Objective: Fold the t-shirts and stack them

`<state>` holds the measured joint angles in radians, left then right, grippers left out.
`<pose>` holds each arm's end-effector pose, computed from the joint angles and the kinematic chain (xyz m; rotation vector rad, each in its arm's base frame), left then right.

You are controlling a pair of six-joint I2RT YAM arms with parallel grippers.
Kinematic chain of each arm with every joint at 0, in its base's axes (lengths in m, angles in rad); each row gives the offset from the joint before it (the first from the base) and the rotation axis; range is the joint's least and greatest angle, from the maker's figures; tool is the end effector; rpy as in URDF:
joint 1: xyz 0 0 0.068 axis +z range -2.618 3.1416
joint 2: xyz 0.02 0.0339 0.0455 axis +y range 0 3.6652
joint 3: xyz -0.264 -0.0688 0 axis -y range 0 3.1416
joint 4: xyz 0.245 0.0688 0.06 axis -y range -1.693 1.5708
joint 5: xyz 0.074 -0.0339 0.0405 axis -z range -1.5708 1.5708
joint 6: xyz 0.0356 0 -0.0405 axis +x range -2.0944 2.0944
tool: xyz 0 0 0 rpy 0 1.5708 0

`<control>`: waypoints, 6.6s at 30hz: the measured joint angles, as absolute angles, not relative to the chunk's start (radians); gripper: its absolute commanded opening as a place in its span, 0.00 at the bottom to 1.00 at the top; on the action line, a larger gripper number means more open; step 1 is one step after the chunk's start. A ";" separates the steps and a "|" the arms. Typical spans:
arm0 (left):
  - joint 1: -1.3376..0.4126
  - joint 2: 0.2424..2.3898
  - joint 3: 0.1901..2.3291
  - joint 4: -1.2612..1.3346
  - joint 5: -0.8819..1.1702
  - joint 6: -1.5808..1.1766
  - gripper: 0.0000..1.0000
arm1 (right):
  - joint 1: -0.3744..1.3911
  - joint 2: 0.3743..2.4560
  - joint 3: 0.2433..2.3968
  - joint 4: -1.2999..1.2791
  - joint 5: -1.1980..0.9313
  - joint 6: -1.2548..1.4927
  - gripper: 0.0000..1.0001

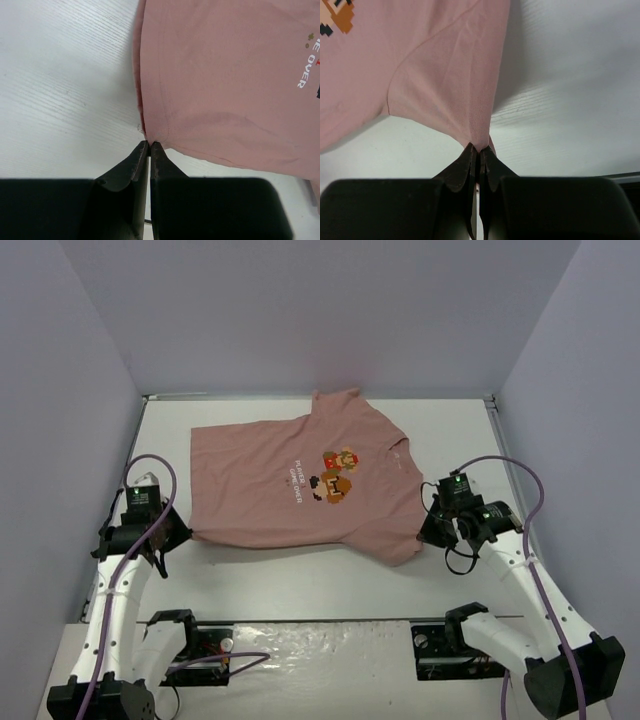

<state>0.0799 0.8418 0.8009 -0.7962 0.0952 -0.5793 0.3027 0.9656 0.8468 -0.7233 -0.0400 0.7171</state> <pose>0.1644 0.0098 0.2791 -0.7448 2.3149 -0.3431 0.1839 0.0589 0.2794 0.4912 2.4284 0.5044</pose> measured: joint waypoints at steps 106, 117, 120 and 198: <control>0.125 1.313 0.964 -0.592 -0.028 -0.575 0.00 | 0.215 1.656 1.476 -0.738 -0.019 0.285 0.00; 0.125 1.373 0.954 -0.560 -0.058 -0.576 0.00 | 0.215 1.754 1.554 -0.738 -0.003 0.264 0.00; 0.125 1.425 0.957 -0.547 -0.062 -0.579 0.00 | 0.215 1.780 1.578 -0.737 -0.003 0.260 0.00; 0.051 1.594 0.913 -0.414 0.064 -0.597 0.32 | 0.131 1.717 1.068 -0.291 -0.172 0.234 0.35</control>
<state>0.0513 1.5936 0.9131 -0.4141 0.0639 -0.5972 0.1311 1.7168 1.0684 -0.2914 -0.1722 0.2344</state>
